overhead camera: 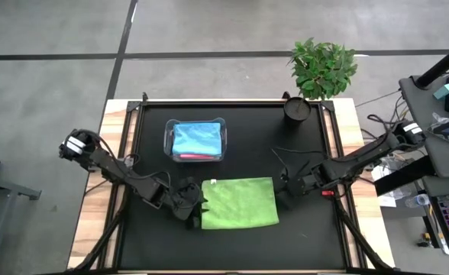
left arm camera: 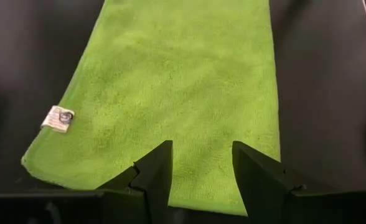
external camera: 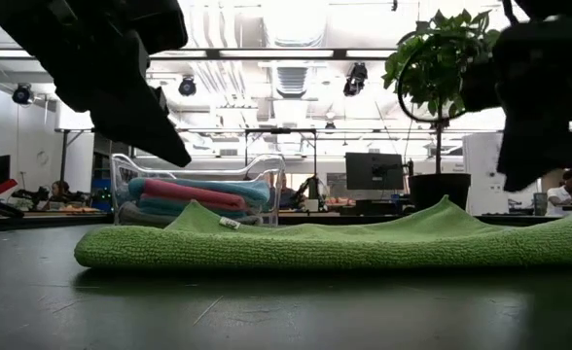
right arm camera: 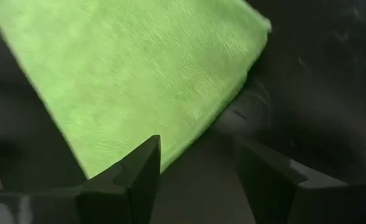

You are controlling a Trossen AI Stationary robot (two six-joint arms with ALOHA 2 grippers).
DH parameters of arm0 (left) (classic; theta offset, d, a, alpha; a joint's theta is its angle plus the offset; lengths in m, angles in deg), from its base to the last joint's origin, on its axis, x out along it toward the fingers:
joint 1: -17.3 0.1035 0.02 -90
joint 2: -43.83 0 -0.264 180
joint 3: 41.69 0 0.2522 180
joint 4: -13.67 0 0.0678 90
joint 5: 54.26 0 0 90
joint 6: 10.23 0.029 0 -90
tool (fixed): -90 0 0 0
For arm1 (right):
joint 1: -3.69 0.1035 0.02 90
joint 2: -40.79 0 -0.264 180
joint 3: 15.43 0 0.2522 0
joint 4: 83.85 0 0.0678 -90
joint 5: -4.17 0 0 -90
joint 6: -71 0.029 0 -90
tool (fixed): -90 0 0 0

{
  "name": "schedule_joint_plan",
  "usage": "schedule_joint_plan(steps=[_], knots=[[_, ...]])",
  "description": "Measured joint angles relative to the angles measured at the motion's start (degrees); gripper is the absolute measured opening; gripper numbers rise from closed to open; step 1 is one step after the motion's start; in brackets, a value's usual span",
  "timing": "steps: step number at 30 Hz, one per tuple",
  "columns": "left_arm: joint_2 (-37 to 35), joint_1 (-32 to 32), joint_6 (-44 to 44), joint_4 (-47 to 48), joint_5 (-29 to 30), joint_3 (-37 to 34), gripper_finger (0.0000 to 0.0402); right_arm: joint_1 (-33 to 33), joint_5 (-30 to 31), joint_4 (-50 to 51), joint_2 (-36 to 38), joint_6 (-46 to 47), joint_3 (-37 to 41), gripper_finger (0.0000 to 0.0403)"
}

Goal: Fold microfiber towels
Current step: Fold the green microfiber cloth

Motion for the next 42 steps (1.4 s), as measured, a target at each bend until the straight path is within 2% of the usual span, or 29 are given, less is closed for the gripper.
schedule_joint_plan(steps=[5,15,20,28,36,42], knots=[[1.6,-1.1,0.0,-0.4,0.6,0.0,0.015,1.4,-0.3,0.0,-4.2,4.1,0.0,0.0207],[5.2,-1.9,0.0,-1.9,1.1,0.0,0.0151,2.0,-0.3,-3.8,-8.0,5.3,0.0,0.0274],[5.9,-2.6,0.0,-2.8,1.2,0.1,0.0151,2.3,-0.3,-7.1,-8.0,-0.4,0.0,0.0291],[6.0,-5.3,1.9,-5.9,2.5,0.3,0.0151,3.1,0.1,-8.9,-8.1,-4.6,0.0,0.0289],[6.2,-5.3,1.6,-6.3,4.0,0.0,0.0151,3.1,0.3,-8.4,-10.2,3.6,0.0,0.028],[8.1,-5.3,1.5,-6.1,4.8,0.0,0.0151,3.1,1.0,-12.8,-15.1,4.3,0.0,0.0279]])
